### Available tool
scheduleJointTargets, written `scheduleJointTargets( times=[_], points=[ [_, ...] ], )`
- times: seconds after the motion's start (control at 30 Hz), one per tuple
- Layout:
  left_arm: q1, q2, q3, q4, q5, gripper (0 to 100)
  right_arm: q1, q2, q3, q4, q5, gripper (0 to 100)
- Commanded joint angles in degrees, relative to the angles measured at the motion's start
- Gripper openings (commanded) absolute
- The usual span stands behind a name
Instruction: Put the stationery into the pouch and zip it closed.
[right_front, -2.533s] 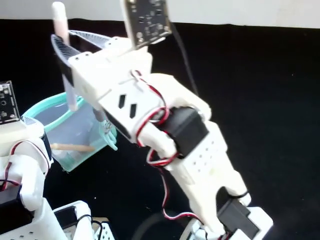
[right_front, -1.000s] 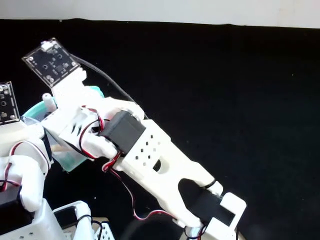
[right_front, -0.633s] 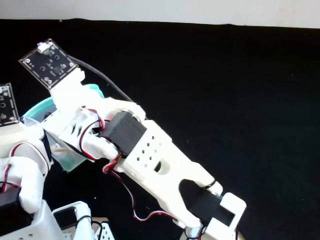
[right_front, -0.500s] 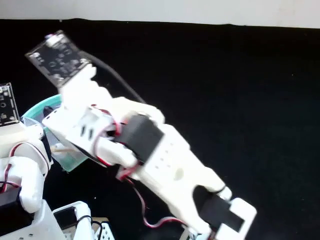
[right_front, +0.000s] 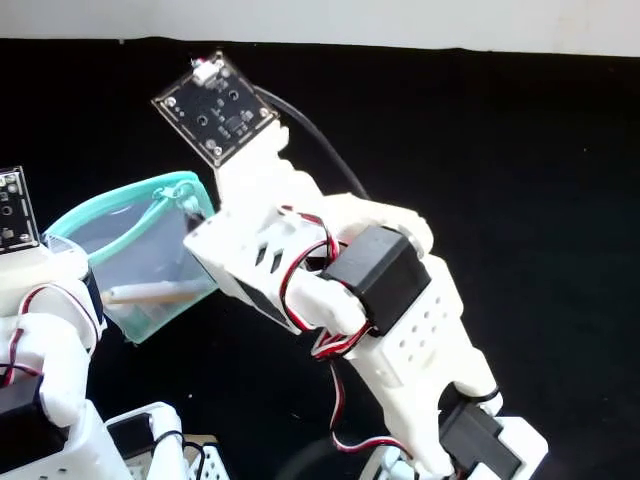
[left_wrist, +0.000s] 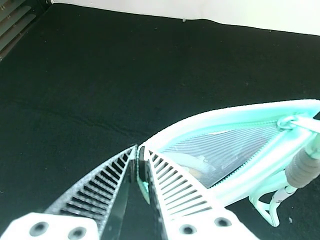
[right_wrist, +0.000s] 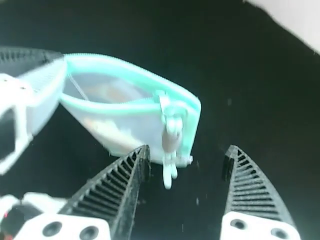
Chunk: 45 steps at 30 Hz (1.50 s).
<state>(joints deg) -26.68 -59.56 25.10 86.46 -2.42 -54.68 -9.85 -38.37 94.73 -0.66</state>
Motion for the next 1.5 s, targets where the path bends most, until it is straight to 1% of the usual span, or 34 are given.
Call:
scheduleJointTargets(
  times=[0.0, 0.1, 0.2, 0.37, 0.5, 0.6, 0.83, 1.2, 1.33, 1.4, 1.47],
  points=[
    [0.7, 0.5, 2.5, 0.1, -0.4, 1, 0.8, -1.8, -1.9, 3.1, 0.8, 24.0],
    [0.7, 0.5, 2.5, 0.1, -0.4, 1, 0.6, -1.9, 2.3, 3.6, 0.8, 24.0],
    [0.7, 0.5, 2.5, 0.1, -0.4, 1, 0.5, -1.9, 10.8, 2.4, 0.9, 24.0],
    [0.7, 0.5, 2.5, 0.1, -0.4, 1, 0.4, -2.5, 28.4, -9.5, 0.8, 24.0],
    [0.7, 0.5, 2.5, 0.1, -0.4, 1, -0.4, -2.6, 38.2, -19.5, 0.7, 24.0],
    [0.7, 0.5, 2.5, 0.1, -0.4, 1, -0.5, -2.6, 42.3, -25.2, 0.7, 24.0],
    [0.7, 0.5, 2.5, 0.1, -0.4, 1, -0.5, -2.6, 50.2, -34.5, 0.7, 24.0],
    [0.7, 0.5, 2.5, 0.1, -0.4, 1, -0.2, -2.6, 65.5, -56.0, 0.7, 24.0],
    [0.7, 0.5, 2.5, 0.1, -0.4, 1, -0.2, -2.6, 68.7, -60.4, 0.7, 23.8],
    [0.7, 0.5, 2.5, 0.1, -0.4, 1, -0.2, -2.6, 69.0, -60.5, 0.8, 21.4],
    [0.7, 0.5, 2.5, 0.1, -0.4, 1, 0.0, -2.6, 69.0, -60.5, 0.8, 11.9]
  ],
)
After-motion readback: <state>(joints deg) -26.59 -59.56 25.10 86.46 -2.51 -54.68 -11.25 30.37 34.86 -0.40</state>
